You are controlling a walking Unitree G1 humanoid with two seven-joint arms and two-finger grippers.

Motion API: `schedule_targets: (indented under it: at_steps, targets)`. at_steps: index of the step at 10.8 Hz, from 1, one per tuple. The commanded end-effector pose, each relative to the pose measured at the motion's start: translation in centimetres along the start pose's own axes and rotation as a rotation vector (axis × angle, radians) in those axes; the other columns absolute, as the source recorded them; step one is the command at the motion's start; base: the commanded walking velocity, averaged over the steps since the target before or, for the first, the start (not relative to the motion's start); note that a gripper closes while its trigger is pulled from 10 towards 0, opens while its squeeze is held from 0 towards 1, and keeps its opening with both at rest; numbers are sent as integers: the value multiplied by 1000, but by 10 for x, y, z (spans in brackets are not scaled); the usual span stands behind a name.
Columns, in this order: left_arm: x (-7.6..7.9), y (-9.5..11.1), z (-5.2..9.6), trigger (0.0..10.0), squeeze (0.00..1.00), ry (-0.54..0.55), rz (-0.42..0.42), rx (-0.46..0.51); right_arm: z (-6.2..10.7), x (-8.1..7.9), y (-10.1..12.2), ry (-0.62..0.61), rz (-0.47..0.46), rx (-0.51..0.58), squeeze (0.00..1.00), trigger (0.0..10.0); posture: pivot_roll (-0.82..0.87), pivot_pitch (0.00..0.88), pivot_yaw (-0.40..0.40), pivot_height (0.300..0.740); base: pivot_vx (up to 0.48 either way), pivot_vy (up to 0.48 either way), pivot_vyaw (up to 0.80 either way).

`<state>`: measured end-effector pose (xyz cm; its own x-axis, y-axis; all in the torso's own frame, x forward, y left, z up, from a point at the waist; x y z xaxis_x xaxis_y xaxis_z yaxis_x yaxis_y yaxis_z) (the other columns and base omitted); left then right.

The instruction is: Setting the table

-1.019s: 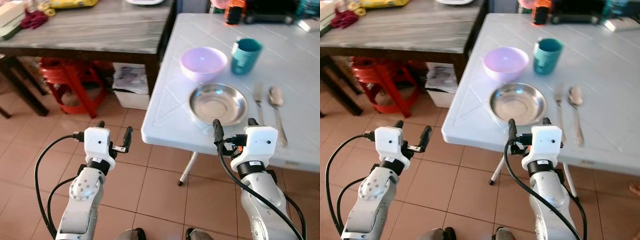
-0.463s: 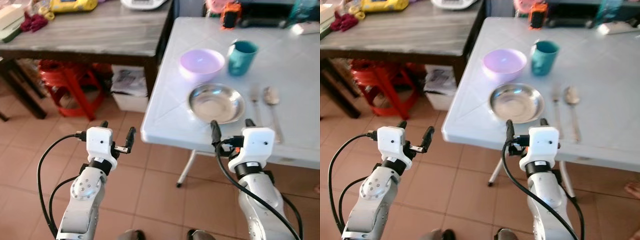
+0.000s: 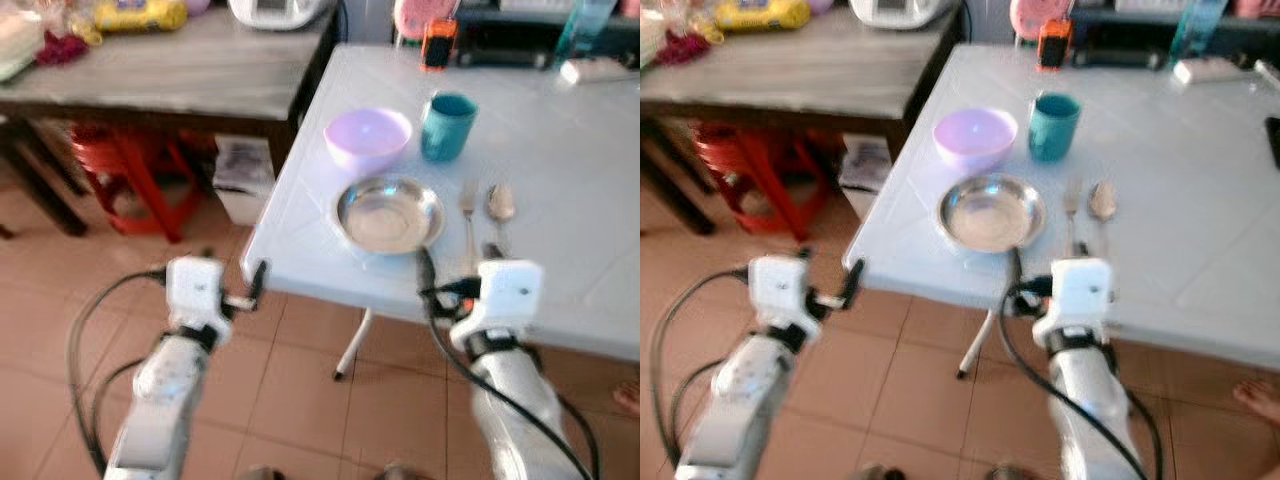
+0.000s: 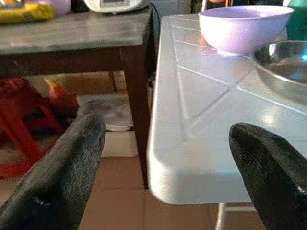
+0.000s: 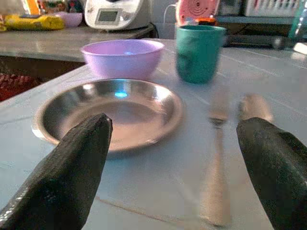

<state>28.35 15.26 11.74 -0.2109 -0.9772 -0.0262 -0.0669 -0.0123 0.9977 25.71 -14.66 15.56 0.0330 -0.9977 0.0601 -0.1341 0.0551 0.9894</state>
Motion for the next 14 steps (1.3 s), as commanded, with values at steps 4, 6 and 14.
schedule_targets:
  at_steps: [4, 6, 14]
  targets:
    - [5, -1, 0, 10000, 0, -8, 17, 8, 3, 5, -2, -13, 13, -6, 0, 10000, -68, 155, 96, 740, 0, 0, 0]
    - [4, 0, 0, 10000, 0, 0, 11, 14, 3, 4, -1, -8, 18, -3, 0, 10000, -69, 155, 97, 740, 0, 0, 0]
    - [8, 13, -5, 10000, 0, -22, -25, 68, 2, 2, 5, 19, 31, 34, 0, 10000, -67, 153, 98, 740, 0, 0, 91]
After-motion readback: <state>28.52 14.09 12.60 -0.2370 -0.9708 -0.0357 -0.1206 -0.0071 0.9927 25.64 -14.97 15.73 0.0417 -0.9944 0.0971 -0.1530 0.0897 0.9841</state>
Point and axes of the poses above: a point about 5 cm out from each wrist's last joint towards the gripper, its own z axis pointing back from the gripper into the wrist, its own y axis along the axis of the wrist's last joint, x = y × z, the point moved 1 cm from there along -z, pointing out of the wrist towards the gripper
